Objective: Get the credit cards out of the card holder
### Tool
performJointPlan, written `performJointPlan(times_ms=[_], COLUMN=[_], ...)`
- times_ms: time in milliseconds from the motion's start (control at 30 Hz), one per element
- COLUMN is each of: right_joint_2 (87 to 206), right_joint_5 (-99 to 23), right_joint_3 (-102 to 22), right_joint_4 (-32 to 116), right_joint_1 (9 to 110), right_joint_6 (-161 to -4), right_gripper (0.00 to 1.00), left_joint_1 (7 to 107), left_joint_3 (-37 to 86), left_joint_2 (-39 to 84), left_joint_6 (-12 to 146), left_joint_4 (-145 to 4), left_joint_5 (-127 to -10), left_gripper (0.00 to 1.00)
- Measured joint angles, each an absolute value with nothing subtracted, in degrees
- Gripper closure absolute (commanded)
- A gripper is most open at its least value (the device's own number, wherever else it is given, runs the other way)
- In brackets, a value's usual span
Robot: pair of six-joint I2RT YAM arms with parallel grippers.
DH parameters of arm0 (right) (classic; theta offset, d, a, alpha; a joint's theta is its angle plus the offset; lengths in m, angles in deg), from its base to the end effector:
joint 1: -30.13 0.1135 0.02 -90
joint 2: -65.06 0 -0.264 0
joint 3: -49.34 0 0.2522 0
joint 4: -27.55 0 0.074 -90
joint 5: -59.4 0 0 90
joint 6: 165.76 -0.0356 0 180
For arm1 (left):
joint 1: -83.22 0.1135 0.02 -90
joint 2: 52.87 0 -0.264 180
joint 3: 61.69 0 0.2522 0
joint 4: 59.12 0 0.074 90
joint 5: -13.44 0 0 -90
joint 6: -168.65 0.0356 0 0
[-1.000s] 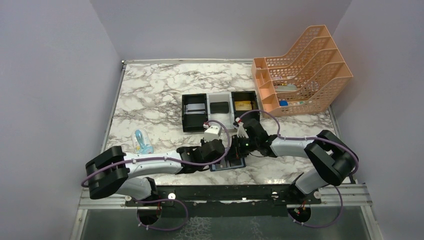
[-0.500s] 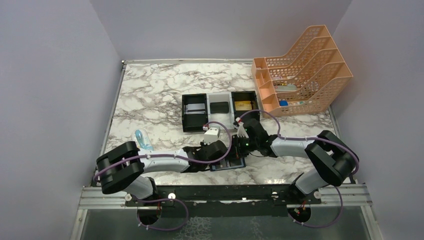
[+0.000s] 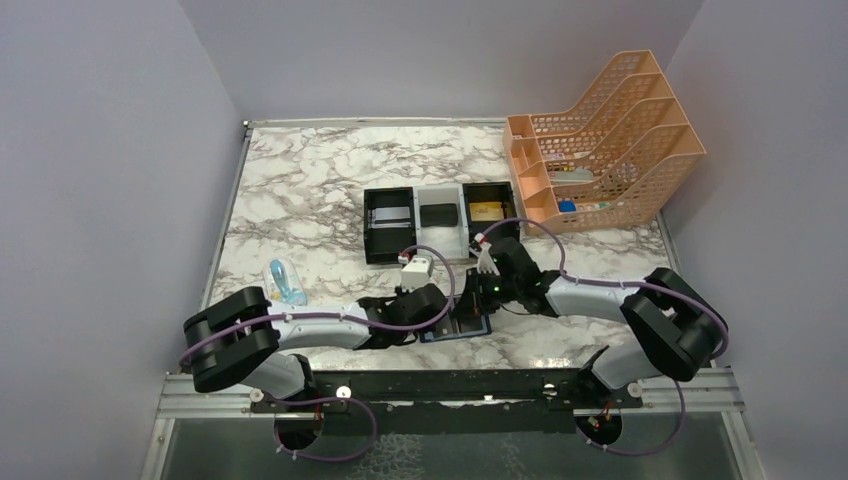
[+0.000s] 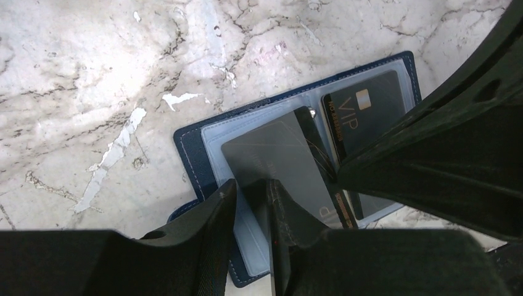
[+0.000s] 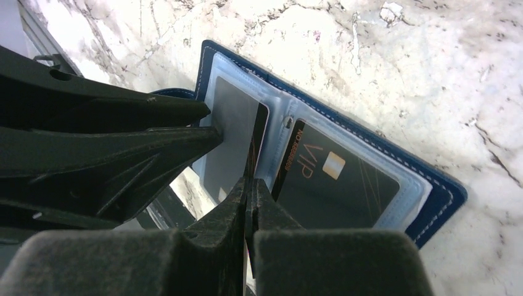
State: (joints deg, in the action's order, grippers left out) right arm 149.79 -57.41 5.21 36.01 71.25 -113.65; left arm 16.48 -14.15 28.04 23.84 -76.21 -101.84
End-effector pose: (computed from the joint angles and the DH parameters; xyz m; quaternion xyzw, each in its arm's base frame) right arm 0.1827 0.1808 0.1324 -0.1067 0.9087 0.3840 0.1243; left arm 0.1153 -0.2297 0.1536 0.0218 0.9210 -0.1875 0.3409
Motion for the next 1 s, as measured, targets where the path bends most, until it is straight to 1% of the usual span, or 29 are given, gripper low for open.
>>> performJointPlan(times_ms=[233, 300, 500, 633, 700, 733, 867, 933, 1000], right_joint_2=[144.0, 144.1, 146.8, 149.4, 150.2, 150.7, 151.8, 152.0, 151.9], right_joint_5=[-54.6, -54.4, -56.0, -58.9, -59.8, -60.3, -61.6, -61.6, -61.5], right_joint_3=[7.1, 7.0, 7.0, 6.4, 5.9, 5.8, 5.8, 5.8, 5.8], right_joint_4=[36.8, 37.2, 37.0, 35.6, 35.0, 34.5, 33.6, 33.6, 33.6], right_joint_1=[71.3, 71.2, 71.2, 71.2, 71.2, 71.2, 71.2, 71.1, 71.1], right_joint_6=[-114.4, -114.4, -113.7, -113.4, -113.3, -113.2, -113.0, -113.0, -113.1], right_gripper=[0.99, 0.96, 0.78, 0.75, 0.76, 0.77, 0.91, 0.96, 0.98], left_joint_1=[16.5, 16.5, 16.5, 16.5, 16.5, 16.5, 16.5, 16.5, 16.5], left_joint_3=[-17.2, -17.2, -17.1, -17.1, -17.1, -17.1, -17.1, -17.1, -17.1], left_joint_2=[24.9, 24.9, 25.1, 25.1, 25.1, 25.1, 25.1, 25.1, 25.0], left_joint_6=[25.4, 25.7, 26.1, 26.4, 26.4, 26.4, 26.4, 26.4, 26.4], left_joint_4=[-74.4, -74.2, -74.2, -74.2, -74.2, -74.2, -74.2, -74.3, -74.4], left_joint_5=[-100.1, -99.9, -99.6, -99.5, -99.5, -99.5, -99.5, -99.5, -99.5], left_gripper=[0.73, 0.73, 0.74, 0.74, 0.74, 0.74, 0.74, 0.74, 0.74])
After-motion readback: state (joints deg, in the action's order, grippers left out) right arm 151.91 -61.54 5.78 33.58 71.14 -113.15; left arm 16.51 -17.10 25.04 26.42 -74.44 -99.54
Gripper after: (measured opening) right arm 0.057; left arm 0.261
